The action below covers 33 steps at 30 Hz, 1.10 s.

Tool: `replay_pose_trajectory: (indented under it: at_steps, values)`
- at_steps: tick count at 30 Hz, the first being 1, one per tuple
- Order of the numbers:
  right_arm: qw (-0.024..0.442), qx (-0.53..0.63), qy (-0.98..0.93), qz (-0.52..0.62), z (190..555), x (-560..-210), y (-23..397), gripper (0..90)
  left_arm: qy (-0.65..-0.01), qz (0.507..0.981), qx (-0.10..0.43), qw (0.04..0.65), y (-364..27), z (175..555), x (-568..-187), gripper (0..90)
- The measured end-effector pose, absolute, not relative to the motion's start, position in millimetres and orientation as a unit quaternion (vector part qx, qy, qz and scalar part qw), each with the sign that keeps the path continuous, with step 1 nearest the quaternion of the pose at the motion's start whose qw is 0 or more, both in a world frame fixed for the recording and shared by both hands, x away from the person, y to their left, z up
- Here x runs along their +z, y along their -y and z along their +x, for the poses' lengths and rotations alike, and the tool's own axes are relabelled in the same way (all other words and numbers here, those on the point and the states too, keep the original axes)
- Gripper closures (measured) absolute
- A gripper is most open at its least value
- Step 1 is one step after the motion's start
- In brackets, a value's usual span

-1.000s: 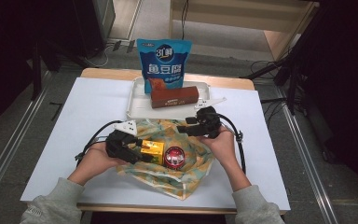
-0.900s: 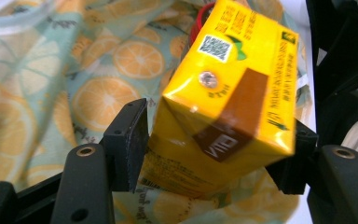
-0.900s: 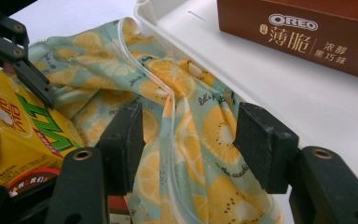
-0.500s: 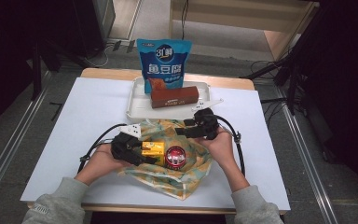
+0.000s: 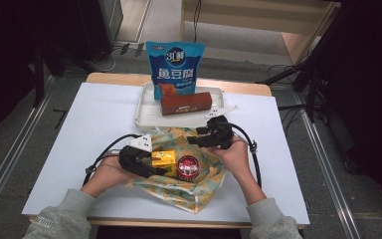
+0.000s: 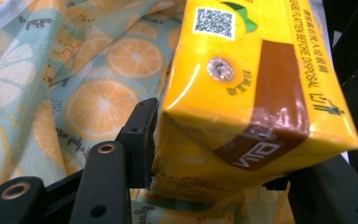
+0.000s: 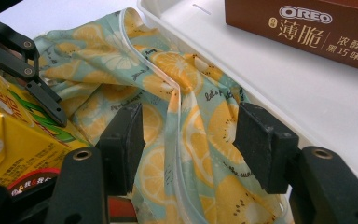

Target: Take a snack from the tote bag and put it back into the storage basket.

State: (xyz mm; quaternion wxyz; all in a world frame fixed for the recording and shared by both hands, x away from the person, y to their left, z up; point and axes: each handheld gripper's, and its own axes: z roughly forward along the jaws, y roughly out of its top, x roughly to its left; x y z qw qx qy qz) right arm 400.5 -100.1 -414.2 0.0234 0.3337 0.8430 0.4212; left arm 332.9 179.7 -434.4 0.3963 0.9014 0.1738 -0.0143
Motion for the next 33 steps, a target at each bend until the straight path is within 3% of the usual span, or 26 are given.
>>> replay_pose_trajectory:
  at_steps: [33]
  values:
    - [0.028,0.427,-0.845,0.321,400.1,-413.0,100.9,42.8,-0.232,0.891,-0.025,0.390,-193.4,337.3,-409.6,53.2]
